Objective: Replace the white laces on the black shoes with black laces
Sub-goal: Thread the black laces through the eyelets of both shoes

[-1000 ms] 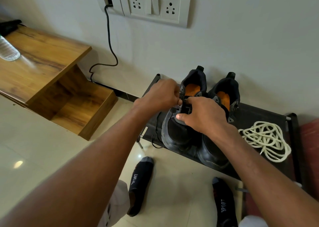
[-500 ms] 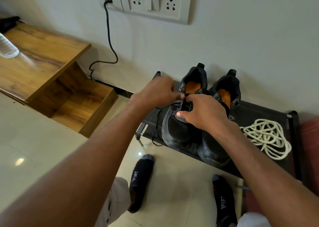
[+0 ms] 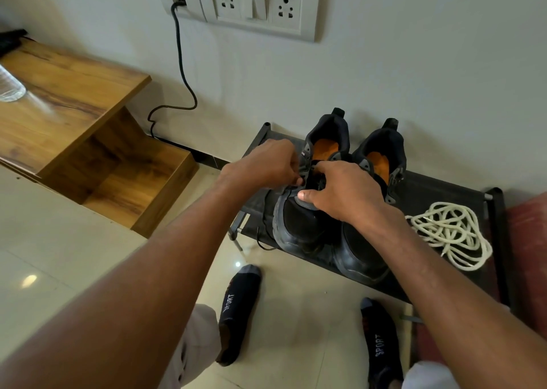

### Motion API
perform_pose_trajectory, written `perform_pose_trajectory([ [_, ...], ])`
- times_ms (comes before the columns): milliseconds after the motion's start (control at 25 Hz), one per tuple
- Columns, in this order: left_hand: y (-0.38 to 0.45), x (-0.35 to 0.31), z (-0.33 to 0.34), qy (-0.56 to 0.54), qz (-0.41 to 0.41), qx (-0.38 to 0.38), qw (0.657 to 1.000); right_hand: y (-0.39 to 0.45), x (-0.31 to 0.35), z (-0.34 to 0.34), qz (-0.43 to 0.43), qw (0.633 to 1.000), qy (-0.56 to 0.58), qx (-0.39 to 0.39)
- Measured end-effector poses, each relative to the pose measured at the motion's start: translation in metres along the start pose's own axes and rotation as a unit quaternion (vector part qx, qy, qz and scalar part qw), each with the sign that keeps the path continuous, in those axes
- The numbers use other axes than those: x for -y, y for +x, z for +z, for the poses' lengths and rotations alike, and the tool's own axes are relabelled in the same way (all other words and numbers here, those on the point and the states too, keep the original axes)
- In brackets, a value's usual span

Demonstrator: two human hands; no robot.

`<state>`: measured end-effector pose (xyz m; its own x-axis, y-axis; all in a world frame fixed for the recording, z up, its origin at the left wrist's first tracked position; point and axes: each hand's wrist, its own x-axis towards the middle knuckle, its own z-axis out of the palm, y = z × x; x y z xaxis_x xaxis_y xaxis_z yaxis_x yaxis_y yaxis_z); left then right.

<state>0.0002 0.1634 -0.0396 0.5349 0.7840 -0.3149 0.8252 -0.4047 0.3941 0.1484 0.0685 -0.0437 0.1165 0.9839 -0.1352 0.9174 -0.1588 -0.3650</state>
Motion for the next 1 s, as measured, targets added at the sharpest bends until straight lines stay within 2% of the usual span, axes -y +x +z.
perform_pose_trajectory([
  [80,-0.001,-0.004,-0.008,-0.054,0.006,-0.025,0.998,-0.001,0.0,-0.001,0.001,1.0,-0.001,-0.001],
  [160,-0.004,-0.006,-0.022,-0.177,0.001,-0.076,0.981,-0.001,0.0,-0.002,-0.005,1.0,-0.001,0.003],
  [280,-0.008,0.003,-0.044,-0.396,0.013,-0.12,0.91,-0.003,0.001,-0.005,-0.014,1.0,-0.012,0.007],
  [360,-0.011,0.01,-0.05,-0.465,0.017,-0.136,0.875,-0.003,0.002,-0.006,-0.017,1.0,-0.02,0.005],
  [560,-0.01,0.008,-0.052,-0.509,0.023,-0.175,0.842,-0.002,0.004,-0.005,-0.01,0.999,-0.03,0.007],
  [680,-0.013,0.004,-0.053,-0.537,0.027,-0.186,0.823,-0.003,0.006,-0.001,0.001,0.999,-0.028,-0.021],
  [760,-0.014,0.001,-0.053,-0.533,0.027,-0.186,0.825,-0.002,0.007,0.0,-0.02,0.998,-0.025,-0.057],
  [840,-0.013,0.002,-0.051,-0.52,0.013,-0.188,0.833,-0.003,0.013,0.001,-0.087,0.994,-0.011,-0.072],
  [920,-0.011,0.005,-0.049,-0.499,-0.019,-0.208,0.841,-0.006,0.02,0.008,-0.127,0.991,-0.011,-0.045],
  [1000,-0.008,0.008,-0.047,-0.442,-0.057,-0.248,0.86,-0.007,0.023,0.015,-0.114,0.993,-0.027,-0.015],
])
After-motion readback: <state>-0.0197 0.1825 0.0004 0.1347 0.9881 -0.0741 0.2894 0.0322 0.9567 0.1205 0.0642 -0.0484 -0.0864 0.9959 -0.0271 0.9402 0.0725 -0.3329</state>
